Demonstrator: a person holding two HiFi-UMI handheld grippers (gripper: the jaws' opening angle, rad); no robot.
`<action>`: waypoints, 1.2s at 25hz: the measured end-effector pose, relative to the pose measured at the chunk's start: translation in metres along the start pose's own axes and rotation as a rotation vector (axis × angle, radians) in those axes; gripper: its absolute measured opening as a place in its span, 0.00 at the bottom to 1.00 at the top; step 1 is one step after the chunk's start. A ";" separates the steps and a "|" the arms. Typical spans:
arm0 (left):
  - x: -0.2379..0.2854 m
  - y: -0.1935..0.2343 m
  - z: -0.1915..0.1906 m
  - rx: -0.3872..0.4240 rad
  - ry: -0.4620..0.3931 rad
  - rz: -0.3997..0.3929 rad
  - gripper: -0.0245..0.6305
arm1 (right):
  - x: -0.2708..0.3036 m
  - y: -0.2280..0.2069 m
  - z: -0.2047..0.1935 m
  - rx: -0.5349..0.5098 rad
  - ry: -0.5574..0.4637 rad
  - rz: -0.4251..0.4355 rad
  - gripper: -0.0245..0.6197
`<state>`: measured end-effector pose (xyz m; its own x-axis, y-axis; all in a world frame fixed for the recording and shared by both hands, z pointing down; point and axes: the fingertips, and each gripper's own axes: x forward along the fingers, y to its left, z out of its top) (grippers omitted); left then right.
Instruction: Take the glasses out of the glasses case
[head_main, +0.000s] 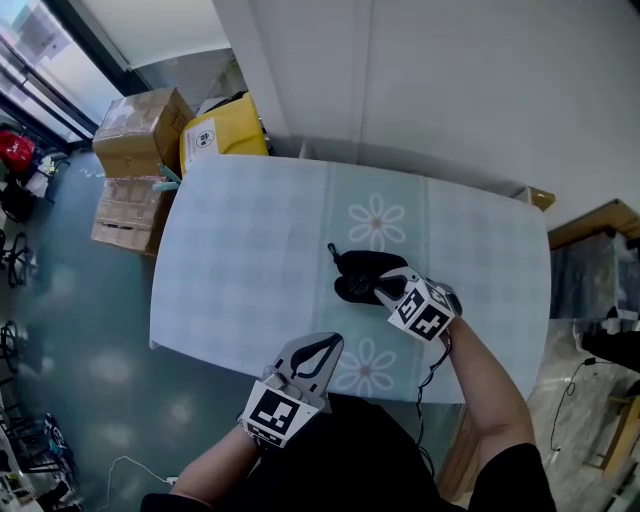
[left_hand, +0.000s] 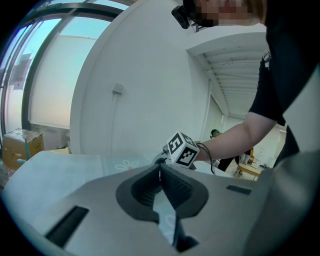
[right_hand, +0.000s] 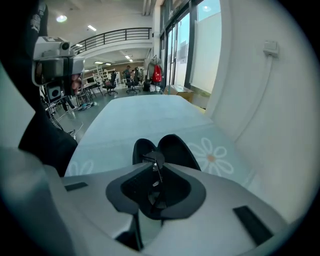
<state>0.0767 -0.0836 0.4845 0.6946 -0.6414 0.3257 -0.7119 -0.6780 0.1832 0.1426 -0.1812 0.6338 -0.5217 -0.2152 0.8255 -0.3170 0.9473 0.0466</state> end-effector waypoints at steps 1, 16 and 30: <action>0.000 0.001 -0.001 -0.005 0.001 0.007 0.08 | 0.004 0.000 -0.002 -0.018 0.017 0.014 0.16; -0.011 0.006 -0.016 -0.046 0.033 0.054 0.08 | 0.044 -0.002 -0.019 -0.133 0.200 0.150 0.20; -0.011 0.007 -0.022 -0.064 0.045 0.057 0.08 | 0.053 0.000 -0.021 -0.101 0.251 0.262 0.15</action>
<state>0.0618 -0.0736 0.5026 0.6484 -0.6605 0.3785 -0.7564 -0.6156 0.2214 0.1315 -0.1880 0.6892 -0.3599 0.0903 0.9286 -0.1124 0.9839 -0.1392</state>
